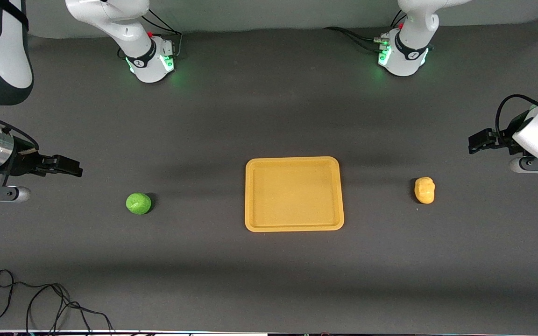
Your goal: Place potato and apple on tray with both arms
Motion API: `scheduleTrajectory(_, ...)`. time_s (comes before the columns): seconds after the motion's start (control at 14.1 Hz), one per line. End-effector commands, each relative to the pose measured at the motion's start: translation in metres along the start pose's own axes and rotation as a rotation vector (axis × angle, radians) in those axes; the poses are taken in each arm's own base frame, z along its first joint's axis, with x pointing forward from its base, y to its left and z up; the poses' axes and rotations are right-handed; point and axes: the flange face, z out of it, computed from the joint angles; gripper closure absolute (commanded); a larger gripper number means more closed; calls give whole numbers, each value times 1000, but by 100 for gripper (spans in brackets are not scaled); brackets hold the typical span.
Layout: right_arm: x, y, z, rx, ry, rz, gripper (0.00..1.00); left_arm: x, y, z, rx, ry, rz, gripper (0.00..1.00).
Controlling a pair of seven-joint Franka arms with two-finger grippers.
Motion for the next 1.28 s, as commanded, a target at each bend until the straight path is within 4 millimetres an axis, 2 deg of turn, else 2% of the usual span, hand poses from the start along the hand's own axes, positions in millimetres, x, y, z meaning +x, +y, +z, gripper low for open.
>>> scheduleTrajectory(0.0,-12,2,-3,5,23,-17,0,3,-2,-6,-28,46,-16,0)
scheduleTrajectory(0.35,-11,7,-2,6,23,-7,0,3,-2,-5,-30,48,-17,0)
scheduleTrajectory(0.5,-13,6,6,5,7,-4,0,11,-4,6,-29,46,-11,0)
scheduleTrajectory(0.78,-22,10,16,10,49,-13,0,43,-11,63,-24,37,-6,0)
scheduleTrajectory(0.85,-22,8,16,12,48,-14,0,52,-10,82,-31,27,-1,0)
scheduleTrajectory(1.06,-18,5,19,11,44,-18,0,63,-7,118,-38,-19,8,0)
scheduleTrajectory(1.13,-19,4,22,10,32,-21,0,75,-15,144,-32,-1,16,0)
scheduleTrajectory(1.2,-19,3,23,9,30,-23,0,85,-16,183,-44,13,9,0)
